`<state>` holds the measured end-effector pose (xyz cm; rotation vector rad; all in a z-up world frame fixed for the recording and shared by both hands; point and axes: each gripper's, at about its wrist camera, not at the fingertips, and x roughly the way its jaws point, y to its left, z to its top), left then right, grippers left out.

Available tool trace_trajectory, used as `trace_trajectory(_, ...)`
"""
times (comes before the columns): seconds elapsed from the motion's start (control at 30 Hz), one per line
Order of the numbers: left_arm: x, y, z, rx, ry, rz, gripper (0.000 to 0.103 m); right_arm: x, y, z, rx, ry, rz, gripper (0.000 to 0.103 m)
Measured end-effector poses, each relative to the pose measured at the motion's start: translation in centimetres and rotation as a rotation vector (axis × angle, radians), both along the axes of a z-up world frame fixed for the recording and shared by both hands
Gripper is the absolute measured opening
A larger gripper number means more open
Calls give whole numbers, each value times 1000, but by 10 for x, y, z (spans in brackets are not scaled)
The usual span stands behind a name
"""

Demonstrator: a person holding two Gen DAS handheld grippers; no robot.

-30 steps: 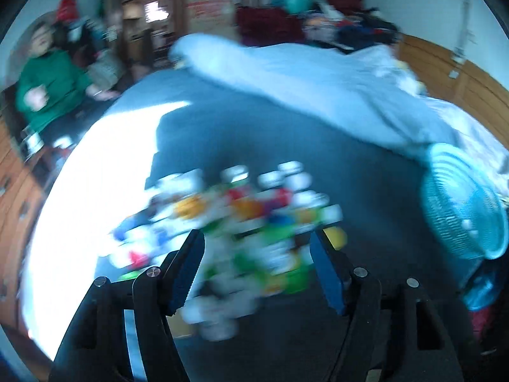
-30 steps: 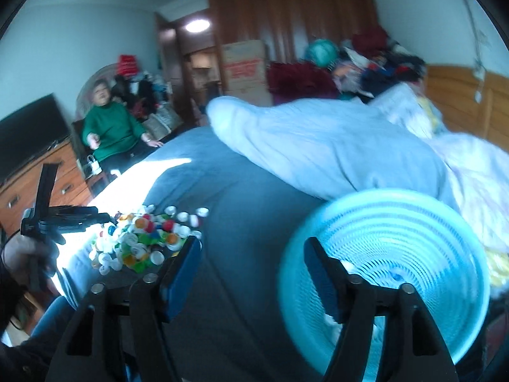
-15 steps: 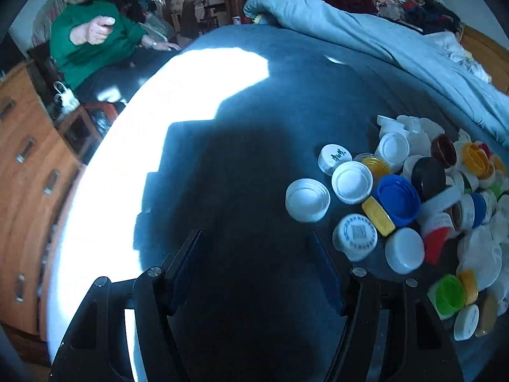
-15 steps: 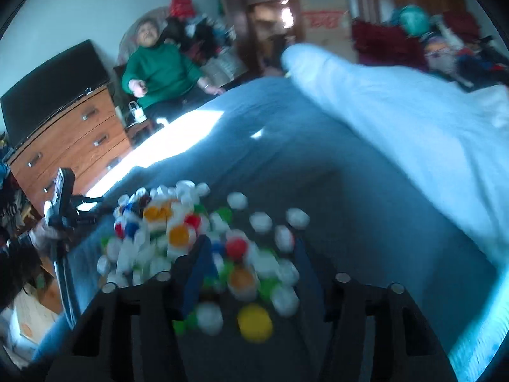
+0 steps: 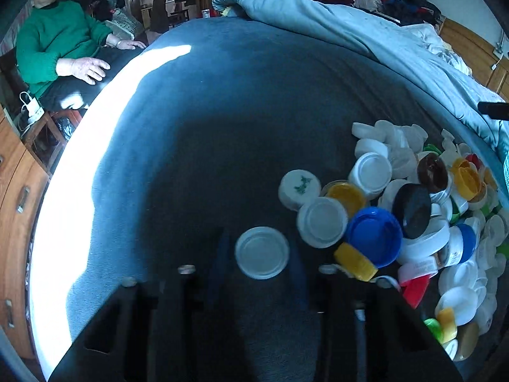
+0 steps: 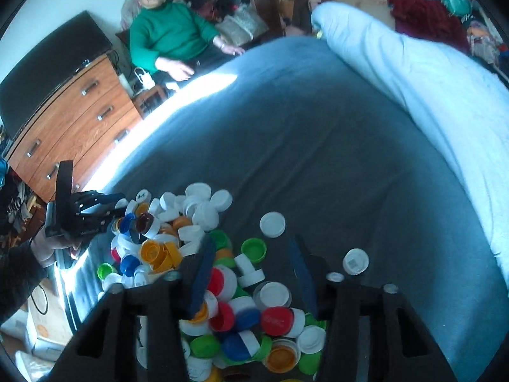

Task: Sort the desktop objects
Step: 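Grasp a white cap with the left tool while the right tool grasps a white cap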

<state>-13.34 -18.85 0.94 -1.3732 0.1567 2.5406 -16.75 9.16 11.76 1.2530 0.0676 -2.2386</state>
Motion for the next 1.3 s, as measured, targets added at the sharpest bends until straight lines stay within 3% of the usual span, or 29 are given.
trace_trajectory(0.23, 7, -9, 18, 51, -20, 119, 26, -32, -7, -28, 31, -112, -14, 41)
trace_trajectory(0.4, 8, -21, 36, 85, -26, 216, 26, -62, -38, -58, 92, -122, 12, 41)
trace_trajectory(0.6, -1, -16, 42, 114, -56, 222, 26, -89, -68, -105, 253, -158, 49, 41)
trace_trajectory(0.73, -9, -6, 43, 136, -90, 227, 26, -93, -66, -103, 248, -175, 51, 34)
trace_trajectory(0.83, -14, 6, 58, 154, -92, 230, 26, -96, -58, -82, 199, -189, 30, 34)
trace_trajectory(1.03, -17, 39, 99, 177, -57, 196, 26, -88, -41, 10, 96, -143, 24, 34)
trace_trajectory(1.3, -7, 85, 168, 189, -11, 117, 26, -38, -22, 136, 24, -79, 36, 34)
